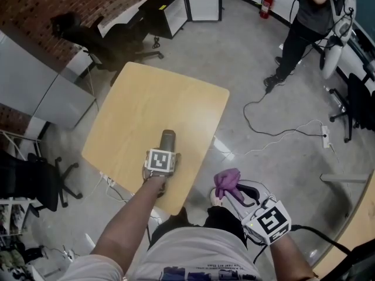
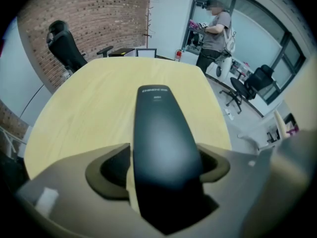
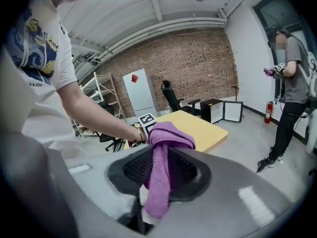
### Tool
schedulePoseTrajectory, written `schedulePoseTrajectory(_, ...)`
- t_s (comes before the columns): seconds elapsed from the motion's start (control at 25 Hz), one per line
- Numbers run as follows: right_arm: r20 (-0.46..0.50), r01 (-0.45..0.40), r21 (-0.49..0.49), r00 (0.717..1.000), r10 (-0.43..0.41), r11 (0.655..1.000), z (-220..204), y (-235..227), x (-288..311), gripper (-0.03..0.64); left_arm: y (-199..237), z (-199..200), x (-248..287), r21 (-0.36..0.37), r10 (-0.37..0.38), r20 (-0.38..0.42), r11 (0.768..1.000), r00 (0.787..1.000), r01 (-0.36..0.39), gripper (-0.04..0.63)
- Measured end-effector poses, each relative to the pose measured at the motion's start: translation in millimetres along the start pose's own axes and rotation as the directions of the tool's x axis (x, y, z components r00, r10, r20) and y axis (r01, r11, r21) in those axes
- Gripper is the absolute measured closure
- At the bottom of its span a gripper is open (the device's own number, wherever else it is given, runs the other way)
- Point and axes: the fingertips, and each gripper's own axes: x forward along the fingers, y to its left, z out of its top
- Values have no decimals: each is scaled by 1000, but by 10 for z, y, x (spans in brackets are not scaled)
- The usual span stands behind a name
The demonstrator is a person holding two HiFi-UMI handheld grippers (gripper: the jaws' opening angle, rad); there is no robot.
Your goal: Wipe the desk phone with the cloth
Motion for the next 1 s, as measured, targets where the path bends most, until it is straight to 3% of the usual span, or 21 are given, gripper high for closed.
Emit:
schedulePoseTrajectory(0.08,-8,2,-1,1000,-2,1000,-5,-8,21,525,82,-10,-29,24,41,15,999,999,-42,282)
schedulePoseTrajectory(0.12,-9,2,-3,1000,-2,1000,-2,-11,32,525,79,4,-22,28,39,35,999,999,-40,293)
schedulePoseTrajectory(0.24,0,0,-12,1000,0,1000,34,-13,60,525,-25,40,30,-5,-47,77,999,996,48,302)
schedulePoseTrajectory(0.32,3,3,-19,1000,-3,1000,49,-17,71,525,-58,26,8,-74,-115,78,990,990,121,304)
schedulePoseTrajectory(0.48,12,8,-34,1000,-8,999,91,-47,99,525,-174,108,-184,-190,-264,160,937,951,292,305)
schedulePoseTrajectory(0.56,20,7,-39,1000,-6,999,132,-36,118,525,-267,154,-355,-227,-344,222,892,912,392,305)
schedulePoseTrajectory(0.72,43,17,-18,999,-16,1000,258,-58,184,525,-449,242,-804,-238,-482,341,786,807,570,305)
schedulePoseTrajectory(1.0,127,-54,-33,990,57,998,806,-29,556,525,-589,316,-1460,-192,-630,481,603,610,774,305)
